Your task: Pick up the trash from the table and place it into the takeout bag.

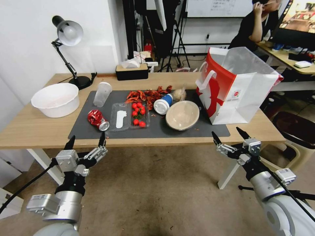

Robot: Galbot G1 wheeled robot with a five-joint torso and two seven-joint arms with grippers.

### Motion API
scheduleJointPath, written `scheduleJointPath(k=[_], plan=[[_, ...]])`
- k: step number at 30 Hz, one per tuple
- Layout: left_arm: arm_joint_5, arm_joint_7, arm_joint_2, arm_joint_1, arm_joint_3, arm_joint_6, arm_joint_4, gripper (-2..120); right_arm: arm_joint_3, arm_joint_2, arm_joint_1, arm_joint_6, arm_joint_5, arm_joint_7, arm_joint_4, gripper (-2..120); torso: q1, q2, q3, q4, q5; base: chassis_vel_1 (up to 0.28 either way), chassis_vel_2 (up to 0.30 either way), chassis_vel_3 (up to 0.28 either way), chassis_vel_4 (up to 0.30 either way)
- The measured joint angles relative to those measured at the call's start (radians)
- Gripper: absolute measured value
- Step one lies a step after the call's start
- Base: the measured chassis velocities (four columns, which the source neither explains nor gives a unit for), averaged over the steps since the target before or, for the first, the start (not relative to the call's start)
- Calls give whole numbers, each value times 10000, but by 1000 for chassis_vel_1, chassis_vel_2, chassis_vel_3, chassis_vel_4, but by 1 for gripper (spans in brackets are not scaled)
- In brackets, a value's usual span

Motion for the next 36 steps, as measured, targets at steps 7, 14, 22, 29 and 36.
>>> scheduleJointPath(k=[7,14,22,29,36], plan=[[73,1,3,23,0,-42,71,100,-513,-69,878,-933,2843,1278,-143,100,0,0,0,0,0,0,0,0,0],[121,0,6,67,-26,-151,147,100,-1534,283,2329,-2290,5797,3346,-757,100,-2,0,0,1,0,0,0,0,0],[130,29,7,134,-71,-338,183,100,-2434,686,3572,-3177,6797,5640,-1057,100,-2,0,0,1,-1,0,0,0,0],[133,45,8,157,-75,-338,183,100,-2898,871,4095,-3390,7308,6676,-1164,100,-1,0,0,0,-2,0,0,0,0],[79,45,7,209,-61,-310,64,100,-3001,982,4484,-3566,8205,7128,-1514,89,-2,0,-1,0,0,0,0,0,0]])
